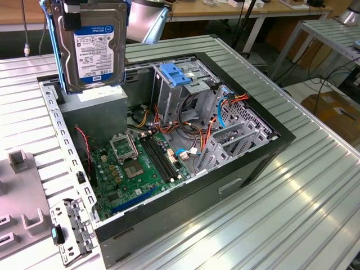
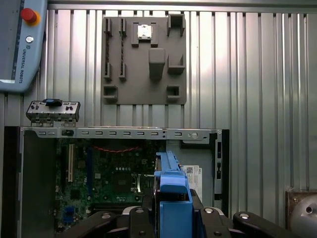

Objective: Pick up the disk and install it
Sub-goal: 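Pick up the disk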

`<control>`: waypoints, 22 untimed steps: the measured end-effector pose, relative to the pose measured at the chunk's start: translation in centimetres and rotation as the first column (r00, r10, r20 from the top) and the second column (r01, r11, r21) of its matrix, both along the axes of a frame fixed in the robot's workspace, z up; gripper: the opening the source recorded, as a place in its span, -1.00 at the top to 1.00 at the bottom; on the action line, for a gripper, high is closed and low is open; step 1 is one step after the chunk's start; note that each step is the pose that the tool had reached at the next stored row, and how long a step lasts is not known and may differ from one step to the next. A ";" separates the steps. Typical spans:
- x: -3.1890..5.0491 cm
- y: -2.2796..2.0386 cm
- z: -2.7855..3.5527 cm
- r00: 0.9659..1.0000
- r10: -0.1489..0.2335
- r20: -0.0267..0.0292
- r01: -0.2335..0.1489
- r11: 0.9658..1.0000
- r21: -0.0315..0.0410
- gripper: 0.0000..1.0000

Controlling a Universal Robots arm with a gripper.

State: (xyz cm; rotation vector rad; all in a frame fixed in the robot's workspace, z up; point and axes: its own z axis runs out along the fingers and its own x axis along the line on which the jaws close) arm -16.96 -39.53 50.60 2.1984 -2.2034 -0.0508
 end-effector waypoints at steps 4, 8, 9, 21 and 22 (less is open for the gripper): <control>0.01 0.00 0.00 1.000 0.000 0.000 0.000 1.000 0.000 0.26; 0.02 0.00 0.00 1.000 0.000 0.000 0.000 1.000 0.000 0.26; 0.02 0.00 0.00 1.000 0.000 0.000 0.000 1.000 0.000 0.26; 1.22 -0.10 -0.01 1.000 0.000 0.000 0.000 1.000 0.000 0.26; 1.30 -0.11 -0.01 1.000 0.000 0.000 0.000 1.000 0.000 0.26</control>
